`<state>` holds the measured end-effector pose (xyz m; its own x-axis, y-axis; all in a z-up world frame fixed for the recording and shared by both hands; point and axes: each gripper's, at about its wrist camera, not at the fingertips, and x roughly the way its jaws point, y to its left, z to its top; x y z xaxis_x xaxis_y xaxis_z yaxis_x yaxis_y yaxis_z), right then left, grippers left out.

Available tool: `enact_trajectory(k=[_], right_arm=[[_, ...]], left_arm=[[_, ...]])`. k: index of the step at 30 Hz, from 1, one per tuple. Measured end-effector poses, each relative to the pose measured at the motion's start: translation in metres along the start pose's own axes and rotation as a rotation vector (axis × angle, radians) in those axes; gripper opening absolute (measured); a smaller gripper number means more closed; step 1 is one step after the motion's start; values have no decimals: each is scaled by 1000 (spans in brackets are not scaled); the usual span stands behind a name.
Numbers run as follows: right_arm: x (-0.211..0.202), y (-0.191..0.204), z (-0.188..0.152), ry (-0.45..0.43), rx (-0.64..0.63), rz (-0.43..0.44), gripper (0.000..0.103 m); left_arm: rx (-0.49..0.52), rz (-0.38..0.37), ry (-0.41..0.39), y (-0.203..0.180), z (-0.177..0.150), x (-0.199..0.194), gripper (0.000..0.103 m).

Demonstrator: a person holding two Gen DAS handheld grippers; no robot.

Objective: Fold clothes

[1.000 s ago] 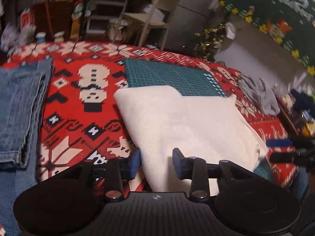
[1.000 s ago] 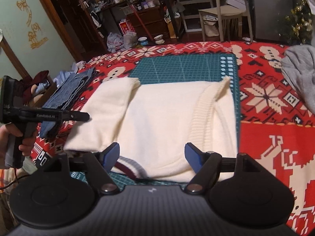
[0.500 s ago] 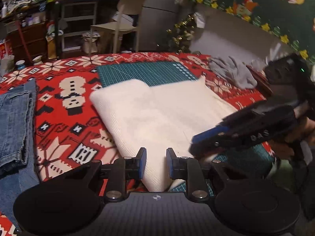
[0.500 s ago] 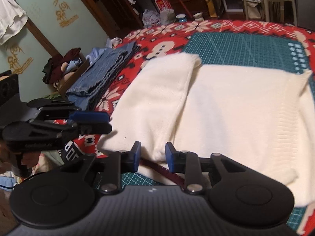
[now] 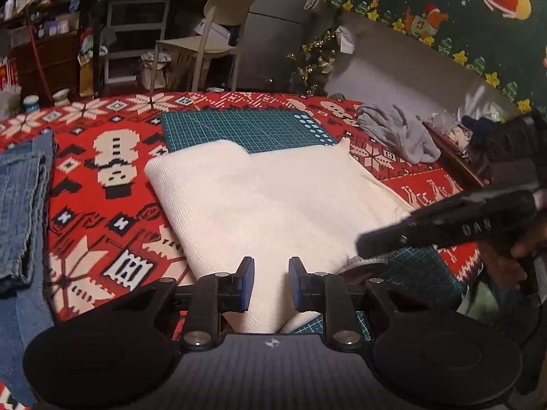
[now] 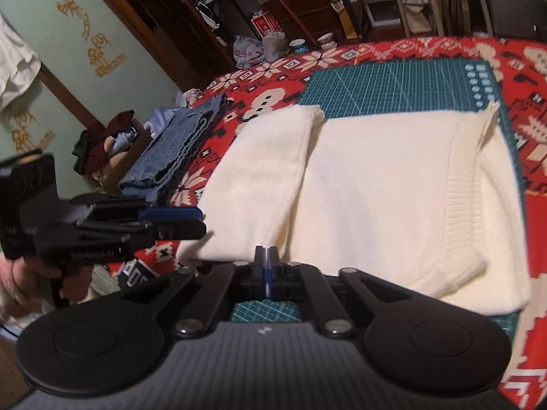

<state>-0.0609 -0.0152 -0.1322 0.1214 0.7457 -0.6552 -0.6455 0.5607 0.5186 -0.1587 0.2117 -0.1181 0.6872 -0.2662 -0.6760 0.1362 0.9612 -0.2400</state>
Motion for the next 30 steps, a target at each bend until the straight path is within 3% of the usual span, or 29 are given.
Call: enact_trajectory(k=[3,5,7,8,9,14,18,22,26,30], right_arm=[[13,-1,9,-5,21,12,40],[28,-4,15,36,46,9,41],[37,-10,16,65,92,34,35],[40,-11,16,74,107,48,10],[38,-8,17,65,97,50,5],[9,12,18,-17,-7,36,4],[-7,12,7,-24,-45,-15,4],[18,-7,-13,53,13,-54,4],[25,-9,-18,48,-2,-56,4],[21,-12,-13,76,20,-48,10]], left_arm=[[9,10,-3,0,-1,-5,21],[18,16,-5,1,-2,-6,21],[26,20,-8,2,-3,-6,21],[29,20,-10,2,-4,-6,21],[30,18,-10,3,-4,-6,21],[36,7,-29,2,-1,-6,21],[65,-10,-6,-2,-3,3,21],[122,-17,23,-7,-10,15,21],[245,21,45,-17,-16,19,23],[221,11,45,-12,-12,18,23]])
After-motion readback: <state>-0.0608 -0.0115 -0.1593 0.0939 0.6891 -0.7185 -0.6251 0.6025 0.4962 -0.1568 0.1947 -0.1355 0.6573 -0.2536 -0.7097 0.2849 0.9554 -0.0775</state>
